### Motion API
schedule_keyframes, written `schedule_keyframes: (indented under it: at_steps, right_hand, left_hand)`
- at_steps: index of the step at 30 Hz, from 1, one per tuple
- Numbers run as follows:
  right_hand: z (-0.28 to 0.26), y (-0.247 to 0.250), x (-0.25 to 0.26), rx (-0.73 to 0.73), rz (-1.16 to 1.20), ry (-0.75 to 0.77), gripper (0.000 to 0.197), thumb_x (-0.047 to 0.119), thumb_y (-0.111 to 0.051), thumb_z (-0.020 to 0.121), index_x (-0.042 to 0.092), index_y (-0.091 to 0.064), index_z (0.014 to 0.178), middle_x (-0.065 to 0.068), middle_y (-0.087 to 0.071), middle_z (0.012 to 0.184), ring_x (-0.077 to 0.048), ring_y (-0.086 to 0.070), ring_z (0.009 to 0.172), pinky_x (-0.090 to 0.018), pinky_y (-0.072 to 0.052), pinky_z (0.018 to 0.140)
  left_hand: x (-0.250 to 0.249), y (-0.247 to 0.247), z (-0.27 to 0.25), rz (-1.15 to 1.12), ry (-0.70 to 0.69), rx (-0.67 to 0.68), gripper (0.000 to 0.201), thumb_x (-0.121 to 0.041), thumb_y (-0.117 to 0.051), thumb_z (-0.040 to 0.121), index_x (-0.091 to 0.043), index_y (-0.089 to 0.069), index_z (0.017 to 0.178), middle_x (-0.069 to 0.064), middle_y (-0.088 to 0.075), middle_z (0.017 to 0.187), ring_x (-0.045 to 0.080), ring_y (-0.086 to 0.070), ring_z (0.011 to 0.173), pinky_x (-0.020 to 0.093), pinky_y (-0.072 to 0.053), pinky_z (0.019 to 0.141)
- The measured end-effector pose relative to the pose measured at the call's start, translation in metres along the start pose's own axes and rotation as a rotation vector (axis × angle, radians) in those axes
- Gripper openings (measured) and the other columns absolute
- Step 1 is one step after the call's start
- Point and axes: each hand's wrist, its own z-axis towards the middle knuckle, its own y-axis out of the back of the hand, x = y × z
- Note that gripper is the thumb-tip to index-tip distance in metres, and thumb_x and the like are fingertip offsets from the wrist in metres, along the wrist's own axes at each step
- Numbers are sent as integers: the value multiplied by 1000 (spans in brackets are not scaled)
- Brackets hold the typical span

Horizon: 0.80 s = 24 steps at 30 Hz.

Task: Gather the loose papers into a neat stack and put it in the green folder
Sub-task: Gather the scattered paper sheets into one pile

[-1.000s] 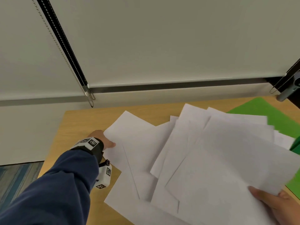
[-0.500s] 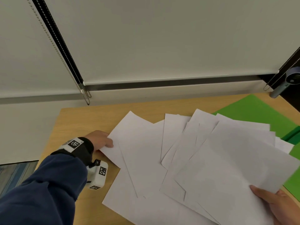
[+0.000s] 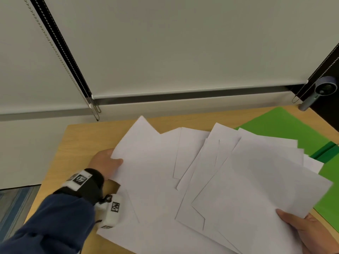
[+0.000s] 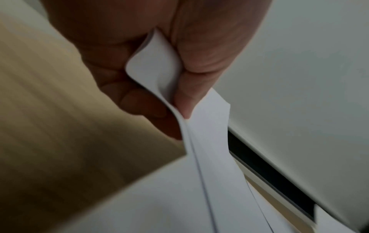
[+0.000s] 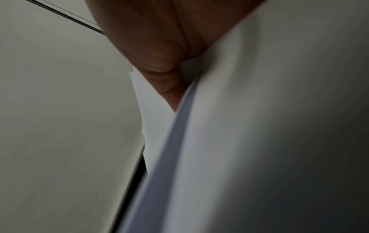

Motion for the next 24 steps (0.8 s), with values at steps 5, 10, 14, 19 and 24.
schedule_keyframes:
  at_steps: [5,10,14,19,24]
  right_hand:
    - [-2,-1,2,20,-27,15,35,-7,-61,86,17,-68,110,-4,-80,91,-24,-77,76,-38,-59,71]
    - [-10,-8,9,45,-35,41,48,-5,-64,83,12,-63,127,-22,-70,119,-45,-68,105,-61,-51,86]
    - [-19,-19,12,71,-30,92,40,-11,-57,86,11,-66,118,-7,-78,104,-26,-76,84,-40,-60,73]
    - [-27,-26,12,76,-17,81,36,-11,-53,89,17,-67,104,0,-80,84,-17,-76,68,-31,-62,61]
    - [-38,-31,7,61,1,56,47,-8,-57,88,10,-60,131,-22,-70,118,-38,-68,99,-45,-59,74]
  left_hand:
    - [55,69,-24,-34,96,-63,21,-10,-71,89,-13,-69,110,13,-73,105,37,-69,96,56,-52,97]
    - [99,82,-44,-40,277,109,24,-1,-71,87,-6,-68,110,21,-75,104,41,-70,96,58,-52,95]
    - [99,71,-40,-302,303,85,27,-4,-73,86,-3,-66,112,26,-72,105,42,-68,93,51,-56,83]
    - [89,72,-38,-181,113,30,32,-6,-71,88,-21,-65,116,11,-73,106,38,-69,98,56,-53,94]
    - [109,124,-41,-399,-24,-91,29,-8,-71,88,-25,-70,111,10,-77,108,41,-70,102,62,-50,95]
